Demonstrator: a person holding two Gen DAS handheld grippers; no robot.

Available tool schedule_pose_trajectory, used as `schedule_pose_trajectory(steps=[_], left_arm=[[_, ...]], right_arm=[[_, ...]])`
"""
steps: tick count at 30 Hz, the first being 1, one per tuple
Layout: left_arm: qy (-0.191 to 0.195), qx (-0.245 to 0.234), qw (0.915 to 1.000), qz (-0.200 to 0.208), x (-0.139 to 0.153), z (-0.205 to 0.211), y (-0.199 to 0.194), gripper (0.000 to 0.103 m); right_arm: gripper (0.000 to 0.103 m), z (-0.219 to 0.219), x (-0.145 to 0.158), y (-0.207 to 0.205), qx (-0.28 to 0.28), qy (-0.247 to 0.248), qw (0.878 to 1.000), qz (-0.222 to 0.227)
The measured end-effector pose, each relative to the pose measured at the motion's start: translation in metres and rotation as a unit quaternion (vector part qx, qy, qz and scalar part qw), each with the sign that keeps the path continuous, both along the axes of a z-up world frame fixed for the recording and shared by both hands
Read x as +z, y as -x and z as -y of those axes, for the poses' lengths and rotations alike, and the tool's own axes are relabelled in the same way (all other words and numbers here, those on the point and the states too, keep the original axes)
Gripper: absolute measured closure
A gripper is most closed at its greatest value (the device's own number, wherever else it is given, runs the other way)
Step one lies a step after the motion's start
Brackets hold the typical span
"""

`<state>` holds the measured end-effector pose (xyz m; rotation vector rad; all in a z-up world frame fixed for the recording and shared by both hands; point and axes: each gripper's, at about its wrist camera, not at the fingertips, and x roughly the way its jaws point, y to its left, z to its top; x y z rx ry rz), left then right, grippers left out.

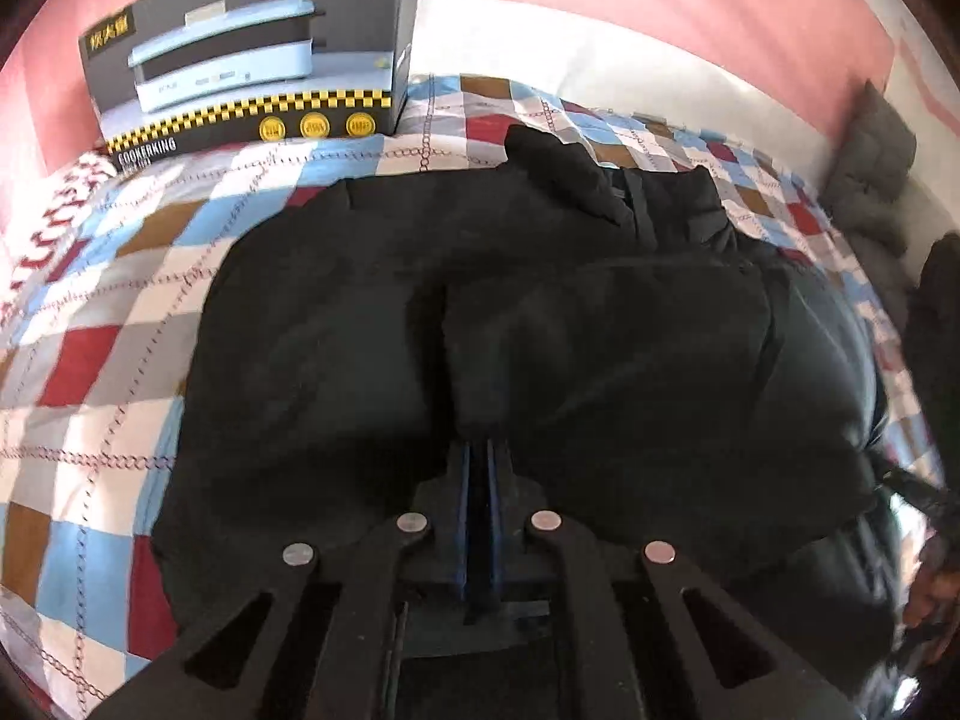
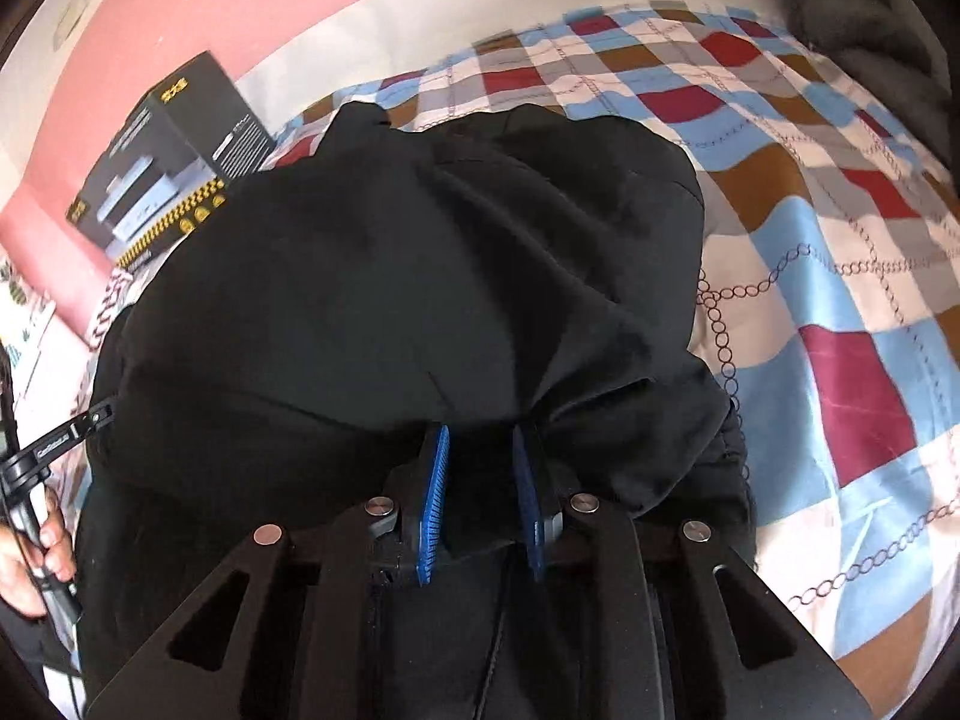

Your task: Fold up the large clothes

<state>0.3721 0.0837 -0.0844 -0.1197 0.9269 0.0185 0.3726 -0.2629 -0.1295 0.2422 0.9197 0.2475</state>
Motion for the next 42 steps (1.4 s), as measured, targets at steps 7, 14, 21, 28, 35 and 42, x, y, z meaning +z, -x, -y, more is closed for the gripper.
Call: schedule_pose_trajectory(steps=[7, 14, 21, 28, 35, 42], left_arm=[[0.003, 0.057, 0.9982, 0.020, 0.026, -0.029, 0.027, 0.097], [-0.009, 0.003, 0.9967, 0.081, 0.065, 0.017, 0.000, 0.097], [-0.048, -0.004, 0.9988, 0.001, -0.012, 0.025, -0.058, 0.096], [-0.023, 0.000, 0.9987, 0.045, 0.023, 0.016, -0.005, 0.097], [-0.041, 0.008, 0.9990, -0.018, -0.011, 0.008, 0.012, 0.096], [-0.012, 0.021, 0.9996, 0.015, 0.033, 0.005, 0.065, 0.096]], right_arm=[[0.080, 0.039, 0.042, 0.006, -0.020, -0.017, 0.998, 0.048], [0.080, 0.043, 0.043, -0.050, -0.036, 0.004, 0.998, 0.046], [0.081, 0.052, 0.003, -0.085, -0.049, 0.028, 0.998, -0.011], [0.081, 0.052, 0.039, -0.010, -0.030, 0.010, 0.999, 0.039], [0.081, 0.034, 0.004, 0.007, -0.011, 0.032, 0.999, -0.017], [0.077, 0.021, 0.048, 0.056, 0.004, 0.019, 1.000, 0.022]])
